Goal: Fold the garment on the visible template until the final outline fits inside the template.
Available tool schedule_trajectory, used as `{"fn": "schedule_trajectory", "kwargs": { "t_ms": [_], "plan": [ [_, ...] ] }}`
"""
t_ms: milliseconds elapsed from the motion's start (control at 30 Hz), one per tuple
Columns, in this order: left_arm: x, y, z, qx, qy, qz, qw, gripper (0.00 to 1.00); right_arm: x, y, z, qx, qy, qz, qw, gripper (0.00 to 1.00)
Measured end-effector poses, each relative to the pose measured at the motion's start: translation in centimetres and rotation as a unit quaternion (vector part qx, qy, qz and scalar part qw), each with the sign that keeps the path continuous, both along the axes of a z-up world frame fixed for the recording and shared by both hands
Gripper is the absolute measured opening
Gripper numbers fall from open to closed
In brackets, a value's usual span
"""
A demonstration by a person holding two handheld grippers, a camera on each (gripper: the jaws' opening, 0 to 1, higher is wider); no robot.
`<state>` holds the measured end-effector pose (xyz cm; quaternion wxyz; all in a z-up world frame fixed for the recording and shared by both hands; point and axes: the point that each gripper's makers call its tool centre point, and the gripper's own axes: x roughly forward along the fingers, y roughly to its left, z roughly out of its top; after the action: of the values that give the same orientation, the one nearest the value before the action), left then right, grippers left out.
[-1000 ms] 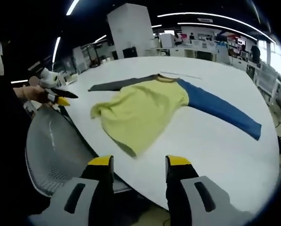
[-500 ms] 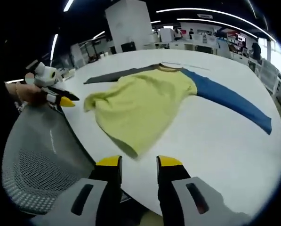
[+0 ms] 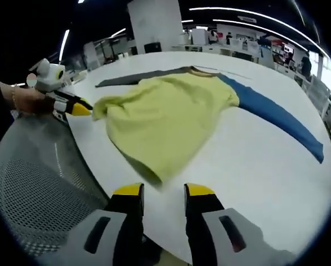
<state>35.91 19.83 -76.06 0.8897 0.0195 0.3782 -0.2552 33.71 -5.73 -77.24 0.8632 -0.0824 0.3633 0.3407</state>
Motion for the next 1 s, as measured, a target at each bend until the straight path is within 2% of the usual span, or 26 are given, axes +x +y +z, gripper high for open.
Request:
{"fn": "schedule_trajectory", "kwargs": {
  "t_ms": [100,200,333,500,633,800,1000],
  "plan": [
    [0.2,0.0,-0.4,0.012,0.001,-0.002,0.9999,0.18,0.1,0.1,-0.3,-0.005,-0.002,0.003,1.0000,0.27],
    [0.3,0.0,-0.7,0.017,0.003,-0.001,0.9998,0.16,0.3,0.2,-0.5,-0.006,-0.001,0.002,1.0000,0.26],
    [0.4,0.1,-0.9,0.027,0.008,0.000,0.9996,0.12,0.9,0.6,-0.2,0.002,-0.014,-0.003,0.9999,0.24],
    [0.6,0.0,-1.0,0.026,0.010,0.000,0.9996,0.10,1.5,0.8,-0.1,0.011,-0.020,-0.013,0.9996,0.15],
    [0.8,0.0,-1.2,0.033,0.012,-0.003,0.9994,0.01,1.4,0.7,-0.4,0.010,-0.014,-0.016,0.9997,0.11],
    [0.9,0.0,-1.3,0.032,0.016,-0.001,0.9994,0.01,1.5,0.6,-0.3,0.016,-0.015,-0.020,0.9996,0.03],
    [1.0,0.1,-1.1,0.019,0.020,0.010,0.9996,0.00,1.7,0.4,0.2,0.020,-0.022,-0.024,0.9993,0.02]
  ]
}}
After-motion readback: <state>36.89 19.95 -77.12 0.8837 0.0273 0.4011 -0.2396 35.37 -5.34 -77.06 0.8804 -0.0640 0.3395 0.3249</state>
